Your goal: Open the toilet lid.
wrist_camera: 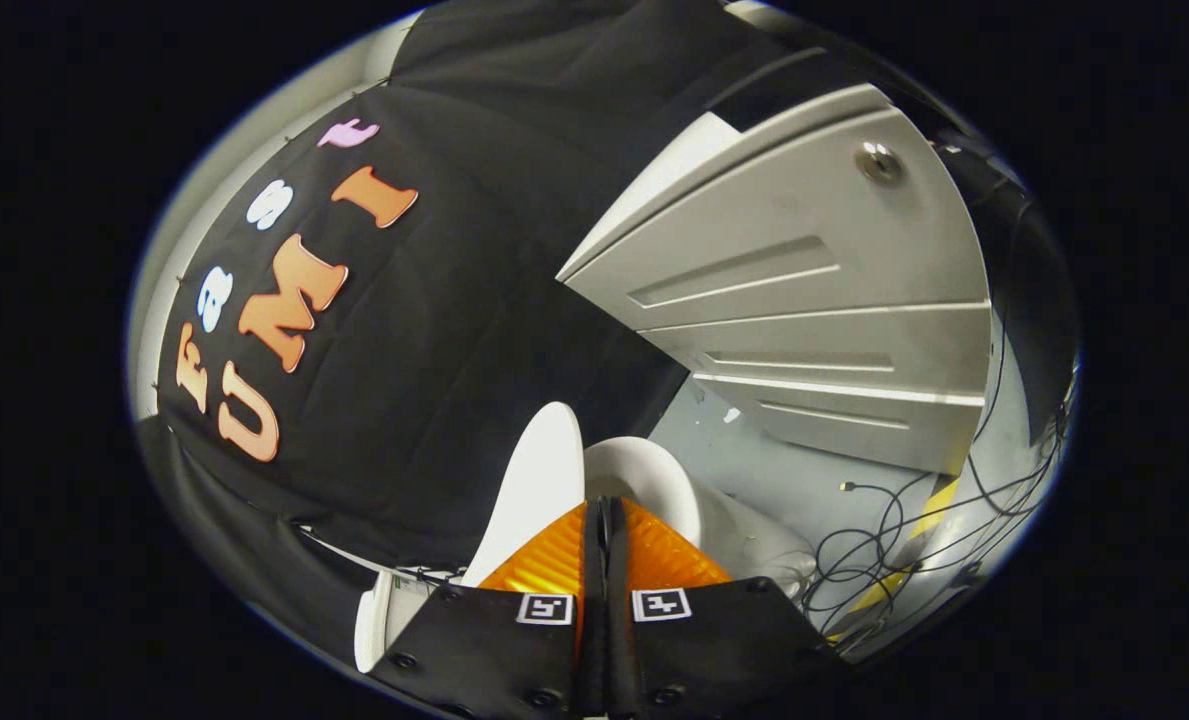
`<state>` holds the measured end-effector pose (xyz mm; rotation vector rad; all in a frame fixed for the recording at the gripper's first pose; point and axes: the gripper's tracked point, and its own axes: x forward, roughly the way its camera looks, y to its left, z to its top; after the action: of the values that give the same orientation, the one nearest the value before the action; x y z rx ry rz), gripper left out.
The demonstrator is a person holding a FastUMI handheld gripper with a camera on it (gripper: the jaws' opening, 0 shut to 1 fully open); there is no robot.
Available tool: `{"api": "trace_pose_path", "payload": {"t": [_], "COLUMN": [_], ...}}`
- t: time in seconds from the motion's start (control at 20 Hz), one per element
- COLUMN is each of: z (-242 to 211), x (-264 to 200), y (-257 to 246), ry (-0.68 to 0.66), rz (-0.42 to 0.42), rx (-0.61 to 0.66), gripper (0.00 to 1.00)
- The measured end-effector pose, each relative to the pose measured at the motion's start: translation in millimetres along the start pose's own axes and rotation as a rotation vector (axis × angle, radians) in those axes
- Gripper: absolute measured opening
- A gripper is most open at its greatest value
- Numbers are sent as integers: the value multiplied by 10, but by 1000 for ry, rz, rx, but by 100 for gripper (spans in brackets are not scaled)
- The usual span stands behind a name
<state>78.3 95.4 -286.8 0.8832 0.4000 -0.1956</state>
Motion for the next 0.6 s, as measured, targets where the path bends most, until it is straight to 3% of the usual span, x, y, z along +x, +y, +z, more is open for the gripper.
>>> {"api": "trace_pose_path", "payload": {"t": [0.35,0.6], "z": [151,227], "x": [-28,-218], "y": [448,1294], "ry": [-2,-2], "rz": [25,147], "rx": [-130,-297], "gripper": [8,8]}}
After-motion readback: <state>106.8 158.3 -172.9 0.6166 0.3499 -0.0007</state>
